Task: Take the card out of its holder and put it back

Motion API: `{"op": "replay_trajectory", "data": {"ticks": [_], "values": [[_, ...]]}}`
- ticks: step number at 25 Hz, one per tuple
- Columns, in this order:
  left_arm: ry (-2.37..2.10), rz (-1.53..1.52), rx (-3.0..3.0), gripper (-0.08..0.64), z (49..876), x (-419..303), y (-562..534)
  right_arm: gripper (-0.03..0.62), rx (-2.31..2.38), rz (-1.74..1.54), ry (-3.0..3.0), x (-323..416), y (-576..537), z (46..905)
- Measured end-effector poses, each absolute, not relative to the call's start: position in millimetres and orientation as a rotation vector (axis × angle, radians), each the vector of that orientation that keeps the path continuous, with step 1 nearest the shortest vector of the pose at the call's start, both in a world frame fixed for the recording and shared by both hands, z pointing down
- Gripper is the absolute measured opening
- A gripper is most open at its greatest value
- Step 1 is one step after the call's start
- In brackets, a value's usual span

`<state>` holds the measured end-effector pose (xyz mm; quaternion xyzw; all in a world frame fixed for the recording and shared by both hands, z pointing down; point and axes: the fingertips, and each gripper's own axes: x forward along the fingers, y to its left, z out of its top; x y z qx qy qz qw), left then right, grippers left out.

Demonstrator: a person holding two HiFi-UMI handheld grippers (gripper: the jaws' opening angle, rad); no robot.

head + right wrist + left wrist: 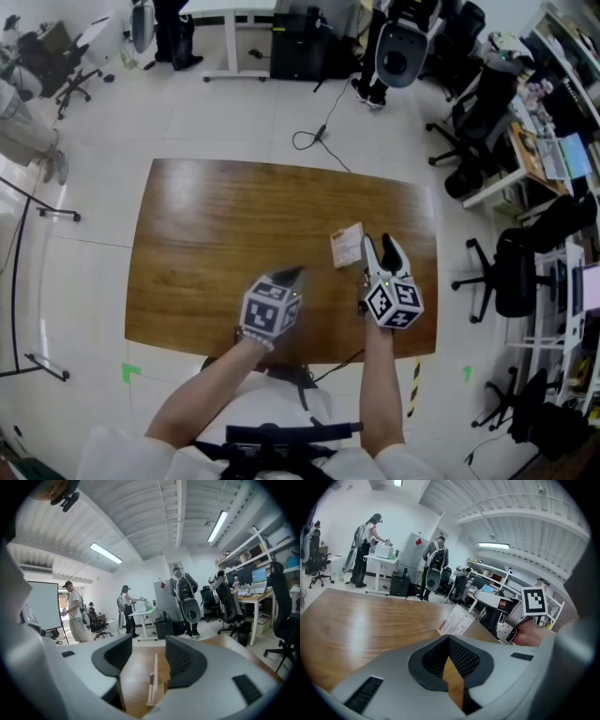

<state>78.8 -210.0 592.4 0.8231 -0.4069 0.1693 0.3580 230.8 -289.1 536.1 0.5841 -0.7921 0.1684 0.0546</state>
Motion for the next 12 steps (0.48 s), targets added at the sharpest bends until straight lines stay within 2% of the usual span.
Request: {"op": "replay_trajectory", "data": {"ticks": [8, 12], "values": [[-1.161, 0.387, 2.165, -0.005, 551.9, 53.3, -184.7, 0.222, 1.776, 0.536, -2.512, 212.7, -228.8, 486.0], [-1.159, 0.391, 2.214, -0.005, 537.4, 46.8, -176.5, 0.166, 1.803, 0.589, -2.489, 201.4, -193.5, 477.9]]}}
